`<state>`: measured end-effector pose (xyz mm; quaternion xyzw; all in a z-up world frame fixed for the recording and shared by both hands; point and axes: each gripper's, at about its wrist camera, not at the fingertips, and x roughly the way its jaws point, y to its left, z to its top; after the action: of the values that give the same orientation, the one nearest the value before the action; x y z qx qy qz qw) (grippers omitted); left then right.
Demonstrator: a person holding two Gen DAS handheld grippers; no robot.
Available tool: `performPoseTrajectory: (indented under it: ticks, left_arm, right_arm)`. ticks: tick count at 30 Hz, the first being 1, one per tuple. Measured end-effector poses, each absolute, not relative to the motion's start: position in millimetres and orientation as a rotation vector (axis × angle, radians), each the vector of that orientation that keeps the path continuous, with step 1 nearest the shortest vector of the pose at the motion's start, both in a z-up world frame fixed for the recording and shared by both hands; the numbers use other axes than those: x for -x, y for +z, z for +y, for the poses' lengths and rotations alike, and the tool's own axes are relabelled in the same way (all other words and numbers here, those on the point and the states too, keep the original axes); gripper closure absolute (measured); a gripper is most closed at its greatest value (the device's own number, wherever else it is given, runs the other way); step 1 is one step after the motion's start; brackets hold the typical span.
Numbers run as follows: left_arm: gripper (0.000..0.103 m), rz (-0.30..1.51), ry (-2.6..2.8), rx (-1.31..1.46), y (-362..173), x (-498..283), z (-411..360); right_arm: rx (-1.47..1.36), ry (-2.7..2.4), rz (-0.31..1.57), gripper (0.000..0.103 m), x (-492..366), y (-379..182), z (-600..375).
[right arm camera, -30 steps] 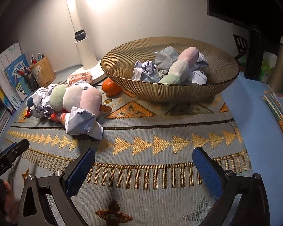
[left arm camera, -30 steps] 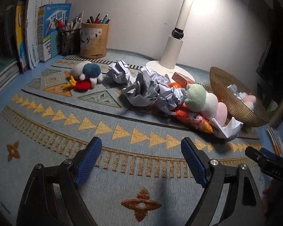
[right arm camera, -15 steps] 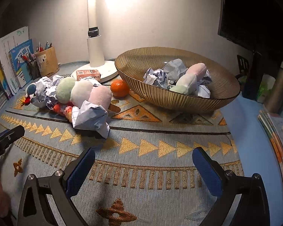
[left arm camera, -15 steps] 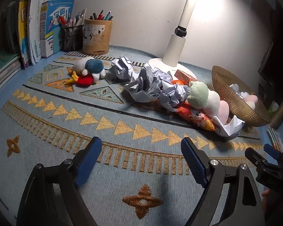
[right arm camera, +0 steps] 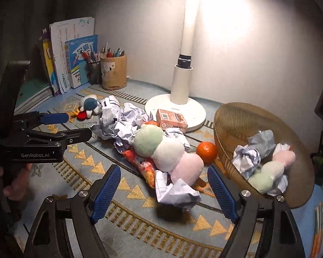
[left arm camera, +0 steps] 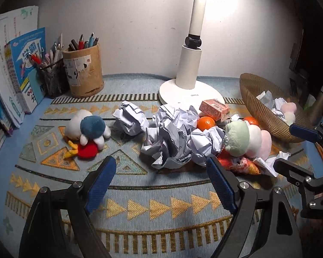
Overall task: Organize objects
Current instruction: 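Move both grippers back toward the remaining items, then grasp the green-white-pink plush with the right gripper while the left grasps a paper ball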
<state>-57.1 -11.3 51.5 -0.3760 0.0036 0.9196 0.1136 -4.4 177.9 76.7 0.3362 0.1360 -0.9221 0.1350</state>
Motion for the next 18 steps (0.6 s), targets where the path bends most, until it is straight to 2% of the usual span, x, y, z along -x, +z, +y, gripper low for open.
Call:
performPoseTrajectory:
  ticks: [3,8,11,12,15,16,18]
  left_arm:
    - [0.019,0.020,2.652,1.139,40.4,76.7,-7.3]
    - [0.027,-0.056,2.590,1.169,28.2,93.1,-9.0]
    - [0.029,-0.102,2.557,1.185,22.4,97.4,-9.3]
    - [0.034,-0.113,2.545,1.187,21.0,98.6,-8.9]
    - [0.040,-0.114,2.557,1.167,23.4,100.1,-7.5]
    - [0.045,-0.109,2.564,1.152,25.5,99.0,-7.0]
    - [0.054,-0.093,2.572,1.129,30.4,95.3,-6.7]
  right_arm:
    - [-1.051,-2.654,0.463,0.029,32.3,60.2,169.4]
    - [-1.136,-2.595,0.416,0.029,62.3,43.7,174.1]
    - [-1.141,-2.574,0.427,0.029,68.0,37.9,170.8]
    - [-1.144,-2.567,0.436,0.029,68.8,35.7,169.8]
    - [-1.142,-2.561,0.443,0.031,70.2,30.8,169.0]
    - [-1.135,-2.560,0.422,0.037,70.4,31.5,170.3]
    - [-1.123,-2.570,0.387,0.042,70.1,35.8,173.3]
